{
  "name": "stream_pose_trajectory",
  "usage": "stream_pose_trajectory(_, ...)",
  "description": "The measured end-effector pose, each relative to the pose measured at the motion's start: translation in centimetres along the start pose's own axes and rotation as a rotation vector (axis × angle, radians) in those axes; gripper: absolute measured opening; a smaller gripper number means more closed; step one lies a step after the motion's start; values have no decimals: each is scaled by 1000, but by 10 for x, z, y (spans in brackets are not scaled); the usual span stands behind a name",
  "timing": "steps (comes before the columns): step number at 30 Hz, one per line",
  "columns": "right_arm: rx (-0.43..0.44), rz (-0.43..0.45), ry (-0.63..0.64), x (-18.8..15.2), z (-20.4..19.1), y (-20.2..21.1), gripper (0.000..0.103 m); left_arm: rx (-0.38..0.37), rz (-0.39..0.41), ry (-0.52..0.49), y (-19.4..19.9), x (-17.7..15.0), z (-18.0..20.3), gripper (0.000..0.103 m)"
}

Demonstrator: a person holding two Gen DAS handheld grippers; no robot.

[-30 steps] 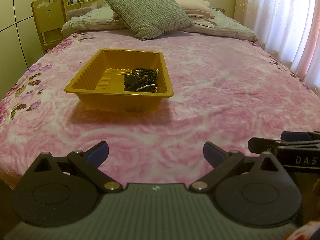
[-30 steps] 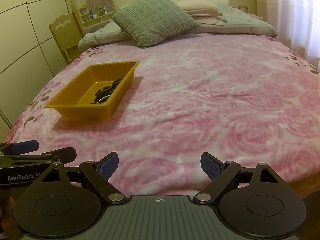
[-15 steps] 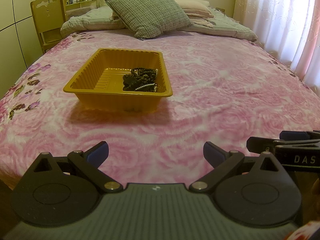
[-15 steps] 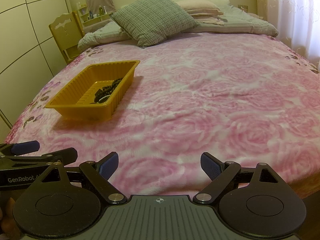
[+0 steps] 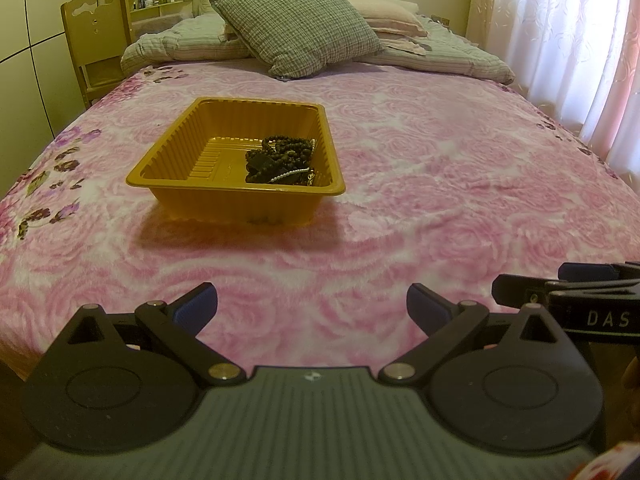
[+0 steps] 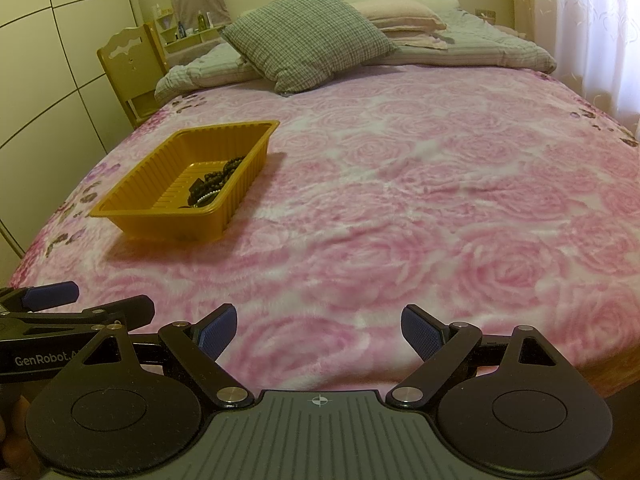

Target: Organize jewelry

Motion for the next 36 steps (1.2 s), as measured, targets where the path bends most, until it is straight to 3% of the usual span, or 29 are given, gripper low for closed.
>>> stream_pose_trajectory(36, 2, 5, 4, 6, -3, -1, 89, -4, 11, -3, 0, 7, 1, 101)
Point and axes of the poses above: each gripper's, at about its wrist camera, not at the fingertips, and y roughly against the way its jaws point, z to its right, x to its top, the point moved 5 cm from there along -y, roughly the way its jaws point, and after that the axes turned 5 degrees about -z, right-handed, at the moved point
